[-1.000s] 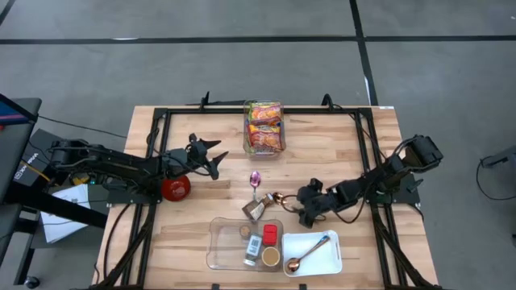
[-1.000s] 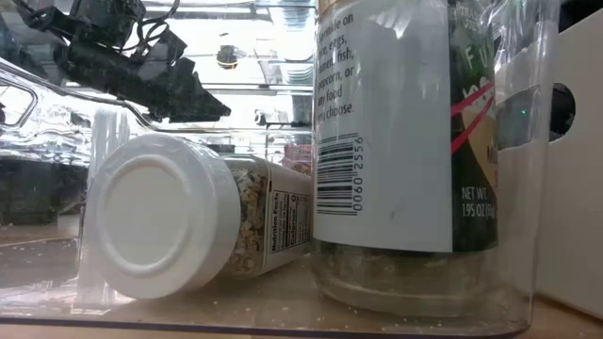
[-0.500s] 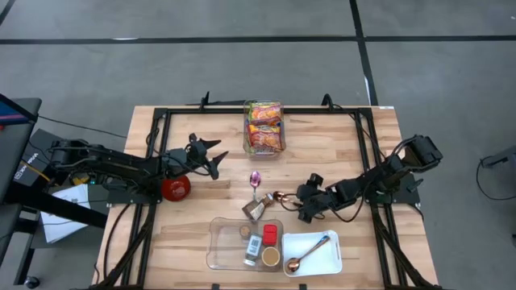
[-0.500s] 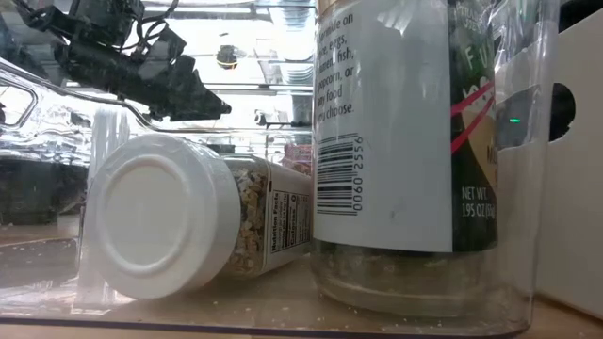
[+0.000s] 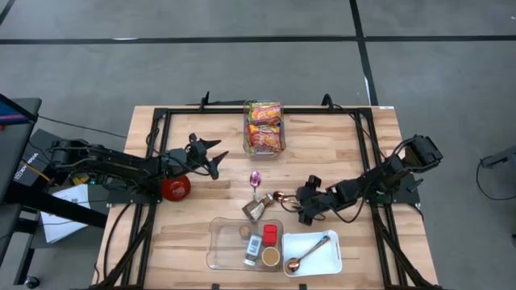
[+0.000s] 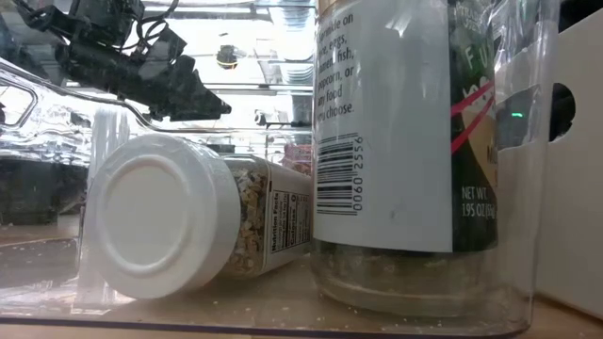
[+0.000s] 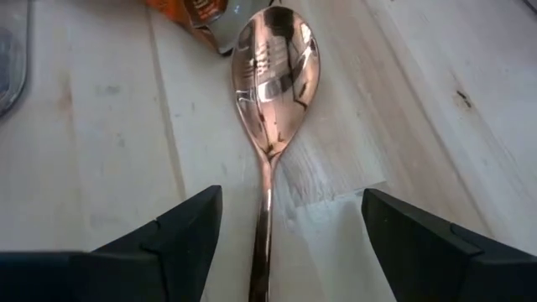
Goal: Pick & Place Food Item
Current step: Put the gold spoon into the white bin
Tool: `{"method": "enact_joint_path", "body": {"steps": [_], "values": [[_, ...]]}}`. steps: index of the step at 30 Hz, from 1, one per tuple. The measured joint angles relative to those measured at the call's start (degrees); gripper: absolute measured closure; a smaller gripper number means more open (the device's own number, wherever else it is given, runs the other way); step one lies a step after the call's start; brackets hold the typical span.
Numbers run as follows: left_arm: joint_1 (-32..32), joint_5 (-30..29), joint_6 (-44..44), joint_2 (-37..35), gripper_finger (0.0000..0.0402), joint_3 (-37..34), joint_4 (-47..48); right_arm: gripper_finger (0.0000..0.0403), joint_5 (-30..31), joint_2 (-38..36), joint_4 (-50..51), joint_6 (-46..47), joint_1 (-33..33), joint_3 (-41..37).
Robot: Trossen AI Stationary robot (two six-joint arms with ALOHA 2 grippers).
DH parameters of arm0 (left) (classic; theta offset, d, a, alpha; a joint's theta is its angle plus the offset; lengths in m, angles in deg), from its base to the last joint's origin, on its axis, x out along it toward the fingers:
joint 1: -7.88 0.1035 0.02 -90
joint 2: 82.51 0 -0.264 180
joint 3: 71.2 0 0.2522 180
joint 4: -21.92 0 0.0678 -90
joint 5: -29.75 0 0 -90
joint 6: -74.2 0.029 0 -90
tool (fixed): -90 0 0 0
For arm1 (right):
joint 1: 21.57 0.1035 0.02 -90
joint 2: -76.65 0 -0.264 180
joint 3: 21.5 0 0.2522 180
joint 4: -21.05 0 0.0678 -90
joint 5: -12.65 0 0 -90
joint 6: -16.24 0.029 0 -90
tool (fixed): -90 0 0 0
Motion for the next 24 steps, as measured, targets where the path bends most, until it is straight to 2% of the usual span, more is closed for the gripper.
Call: {"method": "enact_joint_path", "body": {"steps": [6, 10, 17, 24], "values": [[0.0, 0.0, -0.01, 0.0, 0.0165, 0.0, 0.03, 0.0127, -1.66, -0.02, -0.27, 0.88, 0.25, 0.02], [0.0, 0.0, -0.01, 0.0, 0.0165, 0.0, 0.03, 0.0157, -2.74, 1.45, -1.52, 0.91, 0.23, 0.1], [0.0, 1.75, -0.01, 0.0, 0.0165, 0.0, 0.05, 0.0241, -2.31, 3.45, -3.32, 1.6, 0.25, 0.28], [-0.02, 1.86, -0.03, 0.0, 0.0165, 0.0, -0.01, 0.0364, -2.84, 3.5, -3.03, 1.72, 0.03, 0.26]]}}
